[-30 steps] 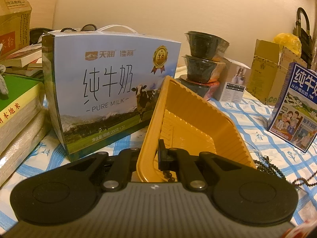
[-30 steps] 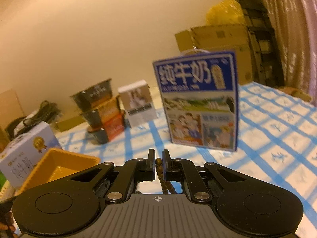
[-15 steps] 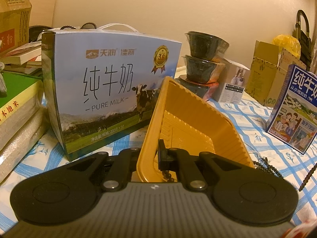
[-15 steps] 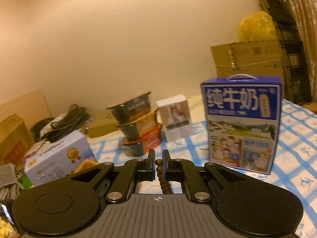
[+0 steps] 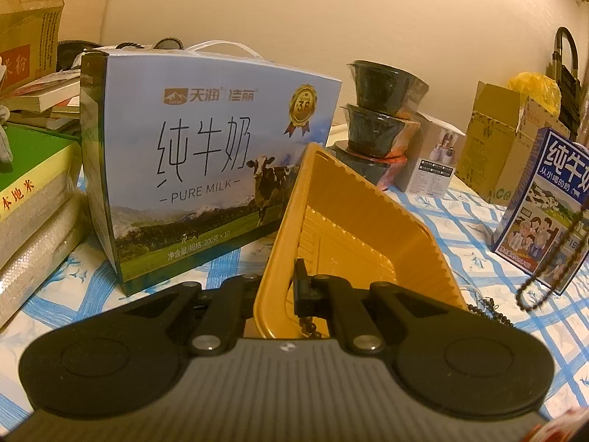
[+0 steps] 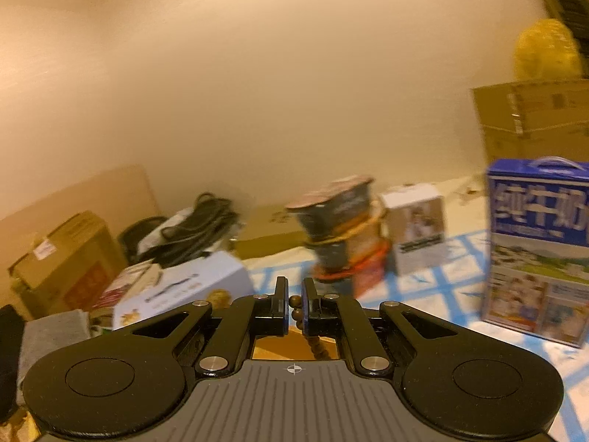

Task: Organize jewelry
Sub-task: 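Lift the dangling dark strand high and carry it over the tray, then open the right gripper to drop the strand into the tray, withdraw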

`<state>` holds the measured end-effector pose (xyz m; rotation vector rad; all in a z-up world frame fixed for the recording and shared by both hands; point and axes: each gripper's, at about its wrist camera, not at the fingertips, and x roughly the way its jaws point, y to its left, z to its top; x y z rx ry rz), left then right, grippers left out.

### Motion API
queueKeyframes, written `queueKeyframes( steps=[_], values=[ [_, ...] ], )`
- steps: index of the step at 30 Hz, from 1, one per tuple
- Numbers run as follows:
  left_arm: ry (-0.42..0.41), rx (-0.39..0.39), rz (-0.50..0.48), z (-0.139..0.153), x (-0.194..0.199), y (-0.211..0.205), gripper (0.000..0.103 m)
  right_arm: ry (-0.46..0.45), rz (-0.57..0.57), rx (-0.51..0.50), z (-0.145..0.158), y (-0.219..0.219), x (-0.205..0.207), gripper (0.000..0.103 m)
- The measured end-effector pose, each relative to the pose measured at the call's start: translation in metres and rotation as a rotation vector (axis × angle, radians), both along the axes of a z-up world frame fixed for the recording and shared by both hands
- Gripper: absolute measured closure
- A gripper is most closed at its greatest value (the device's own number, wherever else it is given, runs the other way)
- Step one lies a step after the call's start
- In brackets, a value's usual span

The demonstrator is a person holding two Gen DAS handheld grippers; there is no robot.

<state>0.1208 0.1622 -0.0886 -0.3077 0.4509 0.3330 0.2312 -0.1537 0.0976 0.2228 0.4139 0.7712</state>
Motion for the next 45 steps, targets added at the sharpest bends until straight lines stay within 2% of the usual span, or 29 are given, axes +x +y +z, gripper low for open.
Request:
queueKeyframes(
  steps=[8,15,20,45],
  values=[
    [-0.004,-0.006,0.002,0.001,0.0,0.0,0.096,0.044,0.103,0.035,-0.003,0.051,0.002,0.096],
    [-0.003,-0.009,0.002,0.002,0.0,0.0,0.096,0.106,0.186,0.043,-0.018,0.096,-0.001,0.096],
    [-0.004,-0.01,0.001,0.002,0.001,0.0,0.096,0.138,0.204,0.03,-0.03,0.116,0.0,0.096],
    [-0.004,-0.01,0.004,0.002,0.002,0.001,0.096,0.354,0.168,-0.124,-0.133,0.141,0.015,0.096]
  ],
)
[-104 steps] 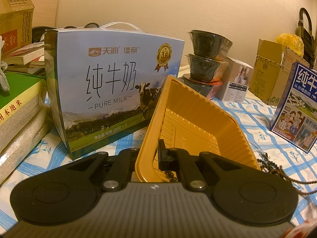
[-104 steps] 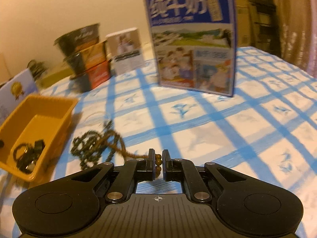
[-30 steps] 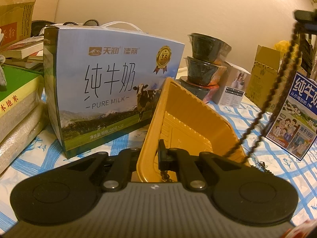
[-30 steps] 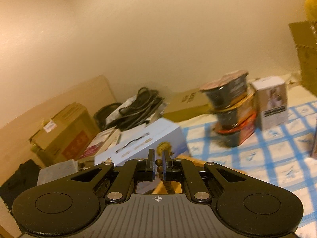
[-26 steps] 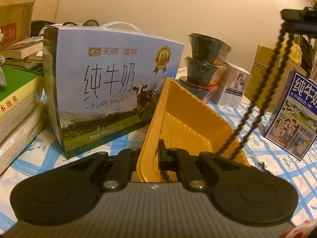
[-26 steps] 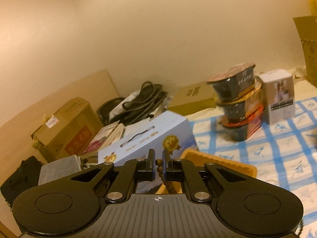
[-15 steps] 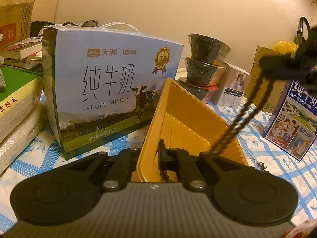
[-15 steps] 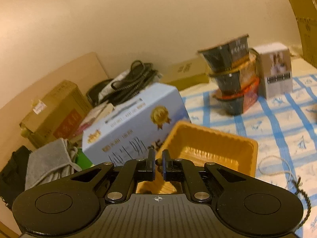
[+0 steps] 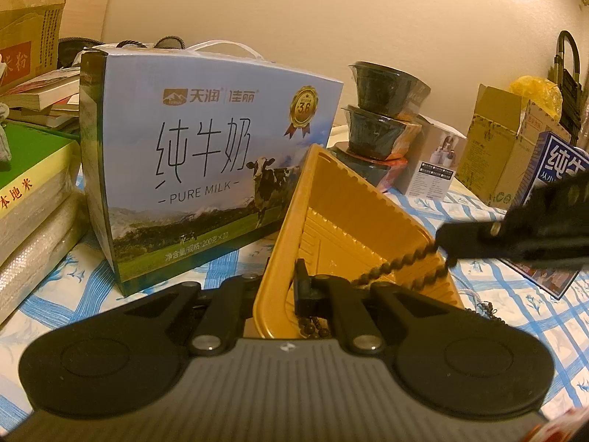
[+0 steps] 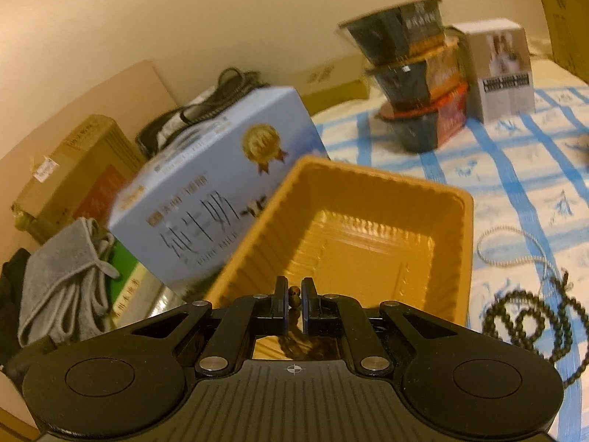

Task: Organize jewelry
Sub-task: 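Open the right gripper to drop the strand into the tray, withdraw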

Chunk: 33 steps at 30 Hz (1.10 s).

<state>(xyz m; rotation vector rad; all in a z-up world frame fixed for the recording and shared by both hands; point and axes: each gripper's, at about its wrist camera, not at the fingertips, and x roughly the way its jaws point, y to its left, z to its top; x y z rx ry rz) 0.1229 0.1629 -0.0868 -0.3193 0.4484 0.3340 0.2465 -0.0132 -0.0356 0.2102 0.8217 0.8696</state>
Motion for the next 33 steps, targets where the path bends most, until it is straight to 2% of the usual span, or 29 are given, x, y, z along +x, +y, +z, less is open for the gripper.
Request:
queueKeyframes(
  steps=[6,8,10,11,12,20,33],
  values=[
    [0.001,-0.002,0.001,-0.001,-0.001,0.001,0.096,0.06,0.017,-0.022,-0.022,0.004,0.0,0.096],
    [0.0,-0.003,0.001,-0.001,-0.001,0.001,0.096,0.07,0.017,-0.04,-0.027,0.007,0.001,0.092],
    [0.001,-0.003,0.001,-0.001,-0.001,0.001,0.096,0.074,0.018,-0.047,-0.031,0.006,-0.001,0.071],
    [0.002,-0.004,0.002,-0.001,-0.001,0.001,0.096,0.073,0.012,-0.044,-0.032,0.005,-0.002,0.051],
    [0.001,-0.004,0.002,-0.001,-0.001,0.001,0.096,0.068,-0.001,-0.036,-0.033,0.002,-0.004,0.043],
    [0.003,-0.003,0.002,-0.001,-0.001,0.001,0.096,0.093,-0.052,-0.001,-0.036,-0.024,-0.012,0.043],
    [0.006,0.003,0.003,-0.002,-0.002,0.001,0.096,0.106,-0.208,-0.015,-0.044,-0.103,-0.022,0.043]
  ],
)
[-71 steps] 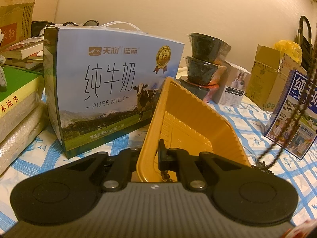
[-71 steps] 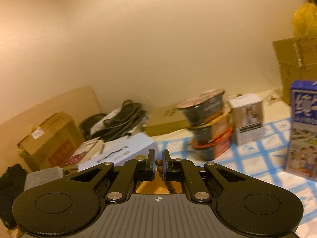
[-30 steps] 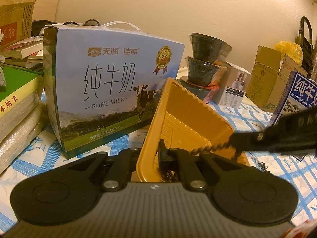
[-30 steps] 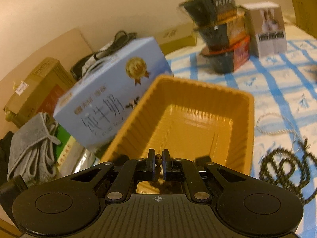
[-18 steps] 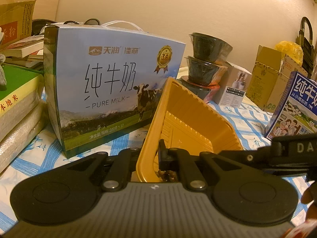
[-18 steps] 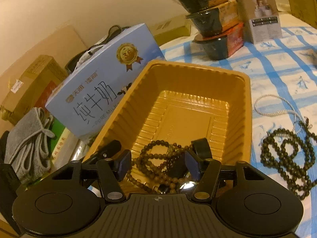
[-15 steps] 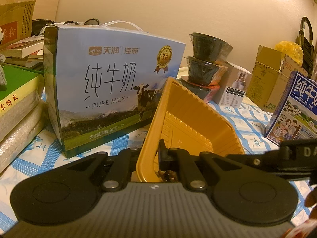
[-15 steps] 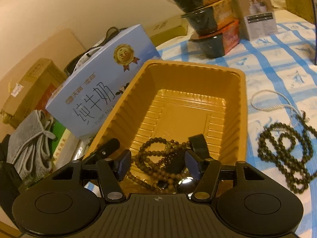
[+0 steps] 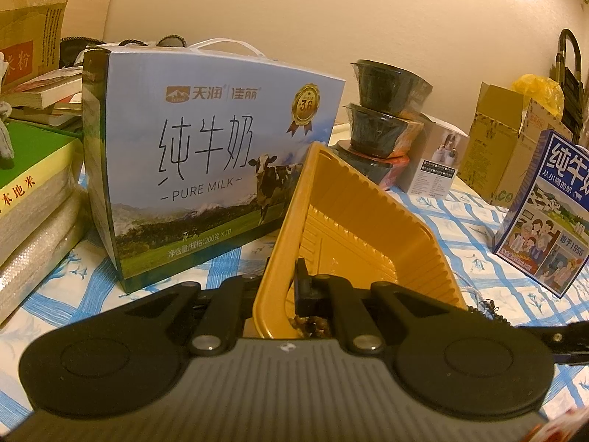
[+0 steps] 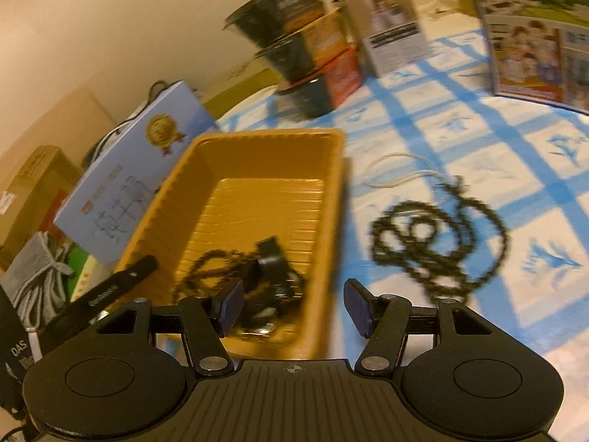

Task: Organize jewelry
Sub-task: 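Open the right gripper to drop the strand into the tray, withdraw, then pinch the white pearl strand on the cloth with the right gripper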

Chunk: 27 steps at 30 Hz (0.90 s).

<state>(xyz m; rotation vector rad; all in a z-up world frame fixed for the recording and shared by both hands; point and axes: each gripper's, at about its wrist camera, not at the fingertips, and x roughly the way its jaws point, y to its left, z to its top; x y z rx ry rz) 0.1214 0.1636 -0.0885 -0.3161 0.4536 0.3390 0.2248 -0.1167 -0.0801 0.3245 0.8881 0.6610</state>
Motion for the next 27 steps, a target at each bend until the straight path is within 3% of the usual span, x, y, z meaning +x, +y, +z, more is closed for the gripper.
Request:
queueKeyframes(
  steps=[9,15,25,27],
  values=[
    [0.007,0.008,0.005,-0.001,0.0,-0.001,0.096,-0.001,-0.073,-0.066,-0.011,-0.039,0.002,0.043],
    [0.01,0.015,0.007,-0.001,0.0,-0.002,0.096,-0.049,-0.078,-0.104,-0.017,-0.055,0.018,0.043],
    [0.016,0.026,0.005,-0.001,0.002,-0.003,0.096,-0.234,0.037,-0.198,-0.026,-0.048,0.069,0.044],
    [0.016,0.029,0.006,-0.001,0.003,-0.003,0.096,-0.272,0.071,-0.22,-0.031,-0.044,0.08,0.052]
  ],
)
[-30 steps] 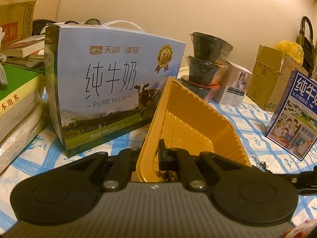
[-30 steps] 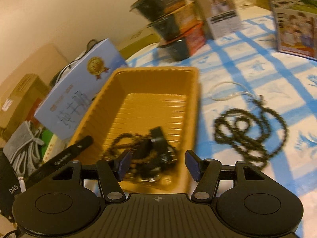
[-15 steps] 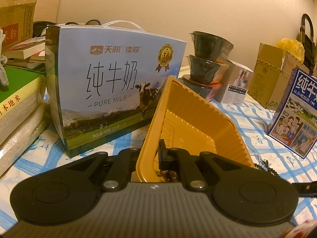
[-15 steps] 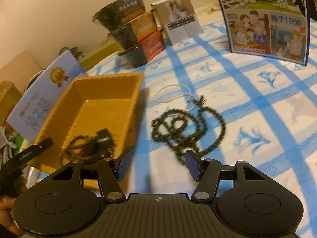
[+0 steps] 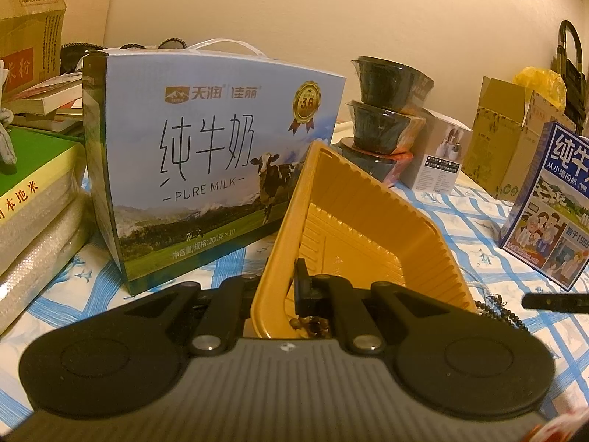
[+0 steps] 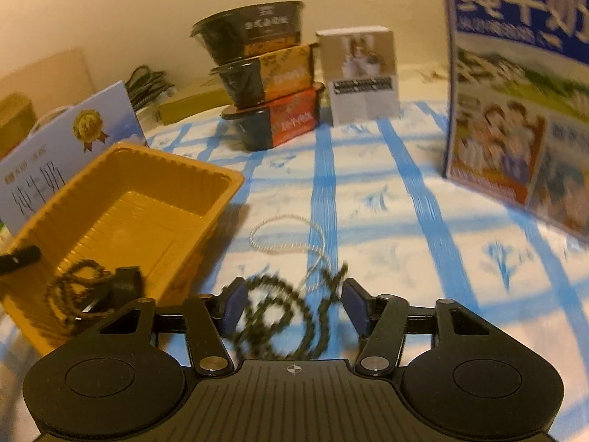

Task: Organize jewelry
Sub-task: 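Pinch the white pearl strand on the cloth with the right gripper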

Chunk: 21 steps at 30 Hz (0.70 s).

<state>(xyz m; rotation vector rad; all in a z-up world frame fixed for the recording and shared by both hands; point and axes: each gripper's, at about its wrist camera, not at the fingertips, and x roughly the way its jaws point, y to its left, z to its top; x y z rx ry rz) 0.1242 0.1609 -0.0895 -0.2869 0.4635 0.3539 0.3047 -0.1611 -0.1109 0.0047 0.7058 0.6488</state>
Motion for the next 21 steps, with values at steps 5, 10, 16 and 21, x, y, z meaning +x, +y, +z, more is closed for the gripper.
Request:
queueKeyframes(
  steps=[5,10,16,21],
  values=[
    [0.0,-0.002,0.0,0.0,0.001,0.0,0.096,-0.055,0.073,-0.067,-0.013,0.011,0.022,0.062],
    [0.003,0.004,-0.007,0.0,0.002,0.001,0.096,-0.092,0.125,-0.176,-0.032,0.025,0.04,0.065],
    [0.006,0.013,-0.012,0.001,0.002,0.001,0.096,-0.084,0.129,-0.186,-0.045,0.039,0.057,0.066],
    [0.008,0.017,-0.01,0.001,0.002,0.0,0.096,-0.091,0.122,-0.199,-0.047,0.053,0.065,0.067]
  ],
)
